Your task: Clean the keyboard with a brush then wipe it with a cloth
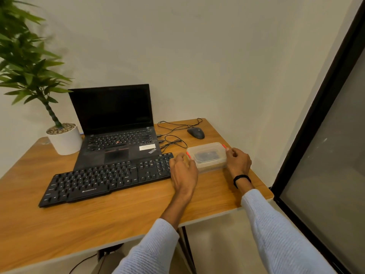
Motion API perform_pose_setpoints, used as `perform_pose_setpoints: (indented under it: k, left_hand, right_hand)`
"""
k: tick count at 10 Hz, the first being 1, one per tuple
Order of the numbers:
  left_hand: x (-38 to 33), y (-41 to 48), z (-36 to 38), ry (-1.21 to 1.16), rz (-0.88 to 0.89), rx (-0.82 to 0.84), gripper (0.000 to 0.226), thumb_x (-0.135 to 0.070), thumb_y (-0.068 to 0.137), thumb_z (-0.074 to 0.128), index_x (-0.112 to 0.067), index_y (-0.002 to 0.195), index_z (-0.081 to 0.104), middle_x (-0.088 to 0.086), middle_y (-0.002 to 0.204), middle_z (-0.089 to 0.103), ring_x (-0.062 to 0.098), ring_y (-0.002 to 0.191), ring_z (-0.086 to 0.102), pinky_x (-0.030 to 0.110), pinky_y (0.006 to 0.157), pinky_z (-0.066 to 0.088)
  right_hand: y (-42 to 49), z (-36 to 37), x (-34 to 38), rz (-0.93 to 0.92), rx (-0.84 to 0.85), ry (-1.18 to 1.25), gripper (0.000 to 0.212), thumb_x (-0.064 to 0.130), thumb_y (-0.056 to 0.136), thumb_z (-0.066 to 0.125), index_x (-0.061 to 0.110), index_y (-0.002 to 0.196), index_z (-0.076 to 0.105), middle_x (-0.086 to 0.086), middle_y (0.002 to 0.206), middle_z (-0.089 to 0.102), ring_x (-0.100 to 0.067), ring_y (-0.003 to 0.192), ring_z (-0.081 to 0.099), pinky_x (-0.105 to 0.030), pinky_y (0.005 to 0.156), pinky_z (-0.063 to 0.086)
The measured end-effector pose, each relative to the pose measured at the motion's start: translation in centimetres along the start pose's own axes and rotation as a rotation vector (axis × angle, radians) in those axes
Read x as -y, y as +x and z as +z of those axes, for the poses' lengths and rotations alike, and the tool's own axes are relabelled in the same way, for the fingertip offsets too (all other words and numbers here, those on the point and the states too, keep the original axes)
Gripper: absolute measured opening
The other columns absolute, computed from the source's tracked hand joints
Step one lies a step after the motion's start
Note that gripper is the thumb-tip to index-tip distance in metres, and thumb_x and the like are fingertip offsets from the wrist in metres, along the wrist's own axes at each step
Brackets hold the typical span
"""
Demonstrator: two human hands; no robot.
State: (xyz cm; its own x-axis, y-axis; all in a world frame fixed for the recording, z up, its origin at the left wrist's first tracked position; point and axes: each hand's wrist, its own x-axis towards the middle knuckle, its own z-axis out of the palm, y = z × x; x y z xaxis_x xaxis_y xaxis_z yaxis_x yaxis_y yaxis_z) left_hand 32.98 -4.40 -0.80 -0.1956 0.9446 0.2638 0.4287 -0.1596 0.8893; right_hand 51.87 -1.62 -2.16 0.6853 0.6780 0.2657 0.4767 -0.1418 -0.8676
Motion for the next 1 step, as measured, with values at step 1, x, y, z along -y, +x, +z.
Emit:
perform_pose_setpoints:
  k: [1]
  left_hand:
    - [-0.10,0.24,-2.22,-0.017,0.013,-0.065,0.042,-0.029,0.099,0.063,-0.012,0.137,0.059,0.007,0.128,0.056,0.013,0.102,0.059,0.028,0.090,0.051]
  right_hand:
    - [-1.40,0.60,0.46,-0.065,-0.151,-0.036,0.034,0.041,0.095,0.054,0.014,0.093,0.074,-0.010,0.088,0.068,-0.030,0.086,0.059,-0.040,0.083,0.053]
